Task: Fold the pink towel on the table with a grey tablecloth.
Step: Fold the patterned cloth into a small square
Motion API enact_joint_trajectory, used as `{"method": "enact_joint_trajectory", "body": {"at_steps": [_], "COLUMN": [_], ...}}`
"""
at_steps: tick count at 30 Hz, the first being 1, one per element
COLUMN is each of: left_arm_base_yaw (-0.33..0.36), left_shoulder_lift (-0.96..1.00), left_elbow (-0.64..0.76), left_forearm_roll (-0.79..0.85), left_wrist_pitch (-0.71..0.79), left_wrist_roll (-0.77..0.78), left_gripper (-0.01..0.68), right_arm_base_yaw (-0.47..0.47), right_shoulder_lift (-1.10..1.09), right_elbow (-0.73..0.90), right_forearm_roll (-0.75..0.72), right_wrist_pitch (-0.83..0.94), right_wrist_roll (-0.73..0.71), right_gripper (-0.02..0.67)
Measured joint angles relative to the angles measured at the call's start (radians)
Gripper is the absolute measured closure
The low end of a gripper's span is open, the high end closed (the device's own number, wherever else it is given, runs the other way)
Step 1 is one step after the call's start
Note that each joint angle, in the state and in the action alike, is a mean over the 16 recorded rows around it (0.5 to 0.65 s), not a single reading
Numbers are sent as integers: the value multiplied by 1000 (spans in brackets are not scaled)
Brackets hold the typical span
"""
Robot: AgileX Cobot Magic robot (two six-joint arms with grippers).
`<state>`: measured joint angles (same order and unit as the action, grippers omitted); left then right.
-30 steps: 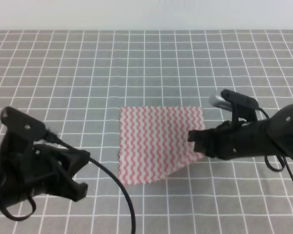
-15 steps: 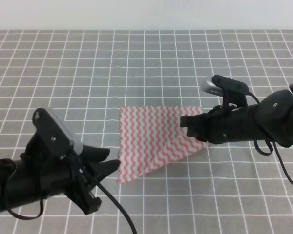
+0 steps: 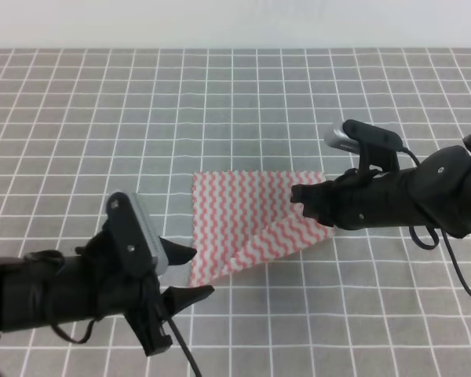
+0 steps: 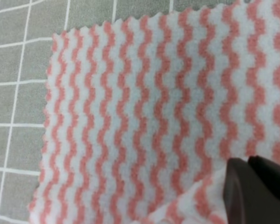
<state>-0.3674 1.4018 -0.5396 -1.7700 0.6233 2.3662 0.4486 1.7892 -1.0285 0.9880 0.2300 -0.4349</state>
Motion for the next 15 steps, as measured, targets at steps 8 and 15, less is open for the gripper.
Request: {"method": "enact_joint_trajectory", "body": {"at_steps": [8, 15], "left_arm_base_yaw": [-1, -1], "left_shoulder_lift": [108, 167], "left_elbow": [-33, -47], "left_forearm_roll": [11, 10], "left_wrist_pitch": [-6, -30], "left_wrist_roll": [85, 148], "left_gripper": [285, 284], "right_arm_base_yaw": [0, -1], "right_shoulder_lift": [-1, -8], "right_elbow": [0, 1], "right_forearm_roll": [1, 3], "right_wrist_pitch": [-5, -9], "right_wrist_roll": [-9, -17], "right_gripper": [664, 664]}}
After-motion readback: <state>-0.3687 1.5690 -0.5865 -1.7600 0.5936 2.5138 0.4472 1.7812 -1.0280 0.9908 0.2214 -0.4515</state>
